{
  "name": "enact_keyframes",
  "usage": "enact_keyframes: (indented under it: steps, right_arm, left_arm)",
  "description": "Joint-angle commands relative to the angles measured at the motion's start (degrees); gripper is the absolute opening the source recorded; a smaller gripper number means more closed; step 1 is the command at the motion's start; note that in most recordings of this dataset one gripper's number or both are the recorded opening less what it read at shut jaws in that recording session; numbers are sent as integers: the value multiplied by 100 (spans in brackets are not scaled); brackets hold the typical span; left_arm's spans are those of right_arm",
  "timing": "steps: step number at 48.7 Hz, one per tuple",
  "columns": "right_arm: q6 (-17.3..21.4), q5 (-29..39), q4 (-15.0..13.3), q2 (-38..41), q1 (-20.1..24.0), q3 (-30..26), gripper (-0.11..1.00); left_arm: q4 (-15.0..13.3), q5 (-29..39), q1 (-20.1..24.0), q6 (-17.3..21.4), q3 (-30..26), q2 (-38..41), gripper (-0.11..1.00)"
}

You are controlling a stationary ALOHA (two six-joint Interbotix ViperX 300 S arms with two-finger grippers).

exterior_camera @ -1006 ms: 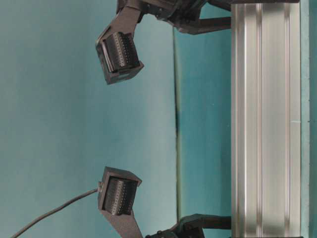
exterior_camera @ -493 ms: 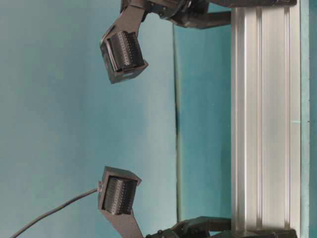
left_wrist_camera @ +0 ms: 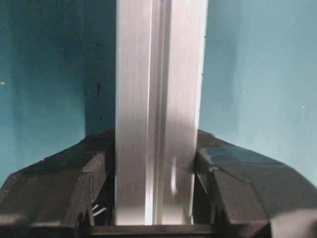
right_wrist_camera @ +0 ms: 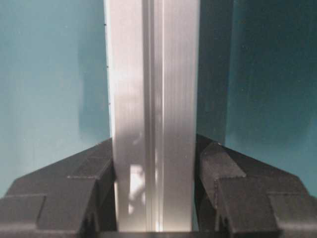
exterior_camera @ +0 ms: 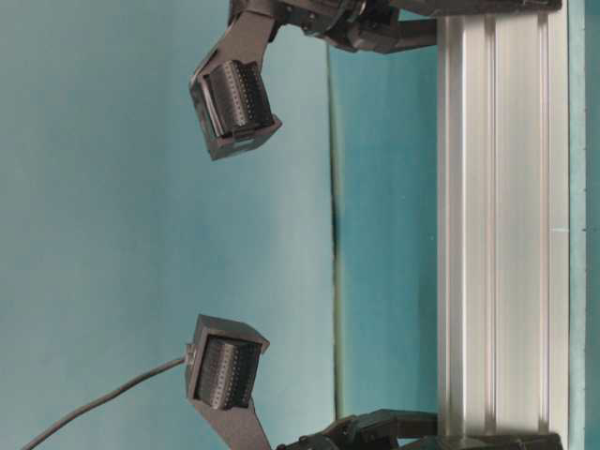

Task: Lift the metal rail with both hands.
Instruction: 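Close both grippers on the silver rail, then raise the gripped rail upward with both grippers together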

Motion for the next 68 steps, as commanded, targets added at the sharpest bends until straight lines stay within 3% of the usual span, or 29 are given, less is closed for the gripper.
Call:
enact_keyframes:
  steps: [1, 14, 27, 68]
  right_arm:
    - [18, -18, 0, -18, -44, -88, 38]
    - [44, 352, 9, -246, -97, -237, 38]
    - [413, 861, 9, -457, -97, -519, 38]
    - [422, 2452, 9, -1380, -308, -1397, 38]
  left_arm:
    - [9, -18, 9, 0, -35, -79, 36]
    - [9, 211, 26, -18, -114, -483, 36]
    - [9, 800, 79, -44, -264, -923, 36]
    - [9, 2452, 220, -9, -1406, -1538, 36]
